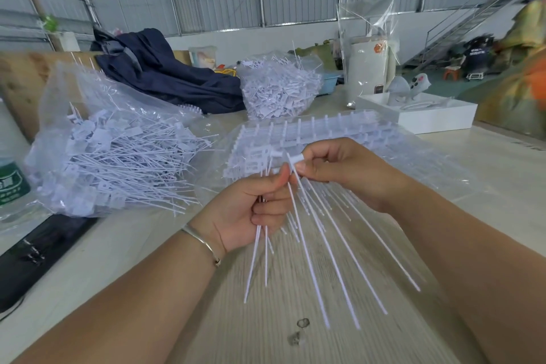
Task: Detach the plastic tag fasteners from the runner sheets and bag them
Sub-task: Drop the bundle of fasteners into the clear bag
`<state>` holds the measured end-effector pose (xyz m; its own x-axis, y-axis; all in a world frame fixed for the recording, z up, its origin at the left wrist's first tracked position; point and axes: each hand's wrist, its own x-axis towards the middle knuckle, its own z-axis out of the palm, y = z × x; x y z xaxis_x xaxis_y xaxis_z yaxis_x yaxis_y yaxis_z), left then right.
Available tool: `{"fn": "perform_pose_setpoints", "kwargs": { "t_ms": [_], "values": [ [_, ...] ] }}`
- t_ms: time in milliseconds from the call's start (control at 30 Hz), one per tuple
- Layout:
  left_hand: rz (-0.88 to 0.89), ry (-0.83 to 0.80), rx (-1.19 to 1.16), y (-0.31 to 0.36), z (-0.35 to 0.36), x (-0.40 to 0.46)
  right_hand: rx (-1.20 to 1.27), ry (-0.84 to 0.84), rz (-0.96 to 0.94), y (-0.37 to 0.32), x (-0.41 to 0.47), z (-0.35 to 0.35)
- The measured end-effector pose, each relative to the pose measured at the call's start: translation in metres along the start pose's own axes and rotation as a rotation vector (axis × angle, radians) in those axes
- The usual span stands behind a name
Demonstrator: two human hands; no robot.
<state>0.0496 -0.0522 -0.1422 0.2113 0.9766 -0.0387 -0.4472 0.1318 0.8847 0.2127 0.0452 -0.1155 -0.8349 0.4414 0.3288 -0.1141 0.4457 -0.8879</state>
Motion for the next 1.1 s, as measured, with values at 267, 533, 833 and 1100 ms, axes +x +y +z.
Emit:
{"fn": "perform_pose_setpoints", "kwargs": {
  "t_ms": [267, 533, 833, 1100],
  "values": [
    [0.087, 0.343, -0.056, 0.004, -0.007, 0.007, -0.479, 0.529, -0.022, 0.009, 0.001, -0.011],
    [0.249, 0.727, 0.480, 0.001, -0.011, 0.019, -0.674, 0.473, 0.038, 0.010, 0.003, -0.007],
    [0.278, 0.860, 0.103, 0.024, -0.054, -0.001, -0.558, 0.533, 0.096, 0.009, 0.003, -0.021],
    [0.218, 0.539, -0.078, 0.015, -0.028, 0.003, -0.589, 0.490, -0.007, 0.019, 0.007, -0.011]
  ]
}}
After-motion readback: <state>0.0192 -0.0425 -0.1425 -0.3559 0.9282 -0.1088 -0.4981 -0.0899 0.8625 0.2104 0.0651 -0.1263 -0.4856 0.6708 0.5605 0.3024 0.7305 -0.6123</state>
